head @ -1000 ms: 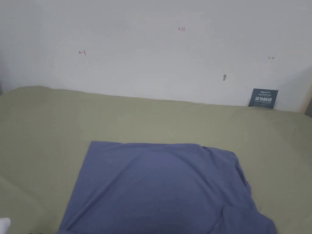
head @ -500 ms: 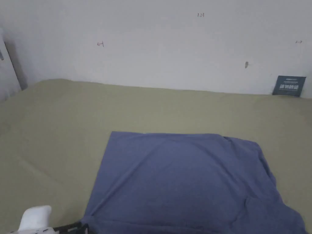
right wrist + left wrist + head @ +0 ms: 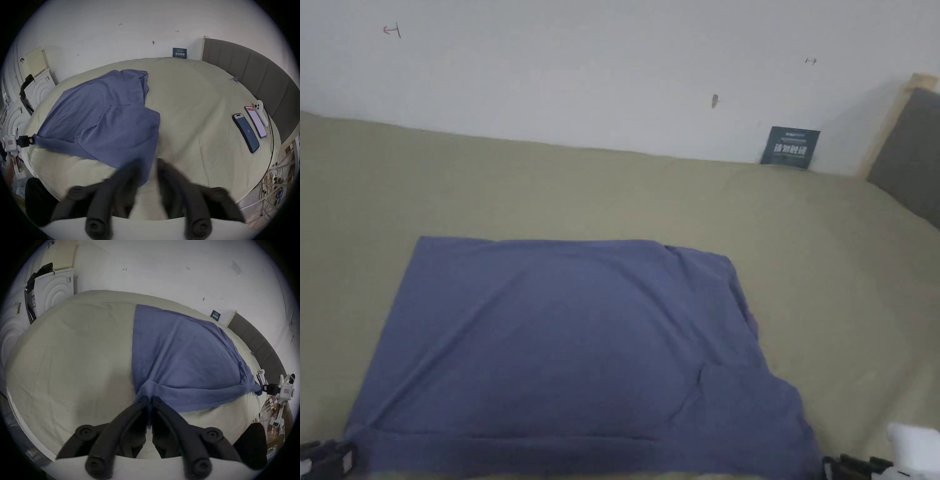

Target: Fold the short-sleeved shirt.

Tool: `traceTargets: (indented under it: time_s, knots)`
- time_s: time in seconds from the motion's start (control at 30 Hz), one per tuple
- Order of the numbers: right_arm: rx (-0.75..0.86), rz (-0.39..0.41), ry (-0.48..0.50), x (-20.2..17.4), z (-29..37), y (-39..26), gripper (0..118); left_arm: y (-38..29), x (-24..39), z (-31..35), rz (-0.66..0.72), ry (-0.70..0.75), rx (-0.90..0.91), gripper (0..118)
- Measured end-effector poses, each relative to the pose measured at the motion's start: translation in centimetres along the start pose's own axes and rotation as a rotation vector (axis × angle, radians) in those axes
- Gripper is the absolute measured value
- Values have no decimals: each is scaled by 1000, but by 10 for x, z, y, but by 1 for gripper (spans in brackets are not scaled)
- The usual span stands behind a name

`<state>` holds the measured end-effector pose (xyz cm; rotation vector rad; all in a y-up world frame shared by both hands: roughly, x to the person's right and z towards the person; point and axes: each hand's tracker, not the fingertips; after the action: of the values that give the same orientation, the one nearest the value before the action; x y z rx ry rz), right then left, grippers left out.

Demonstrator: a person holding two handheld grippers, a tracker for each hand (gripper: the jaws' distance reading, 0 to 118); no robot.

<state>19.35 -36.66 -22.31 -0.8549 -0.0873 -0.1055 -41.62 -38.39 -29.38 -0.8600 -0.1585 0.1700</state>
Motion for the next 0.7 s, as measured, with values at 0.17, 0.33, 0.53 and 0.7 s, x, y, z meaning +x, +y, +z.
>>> traceTargets:
  time_s: [0.17, 0.33, 0.53, 0.7]
  knots:
    - [-41, 49, 66, -5, -23, -2, 94, 0, 1, 3, 32, -11, 2, 5]
    - [-59, 114, 51, -16, -31, -2, 67, 0, 8, 3, 15, -1, -2, 5]
    - [40, 182, 55, -31, -19, 2, 12, 0, 7, 3, 9, -11, 2, 5]
    - [124, 184, 70, -31, -5, 22, 12, 12, 8, 15, 25, -35, 38, 5]
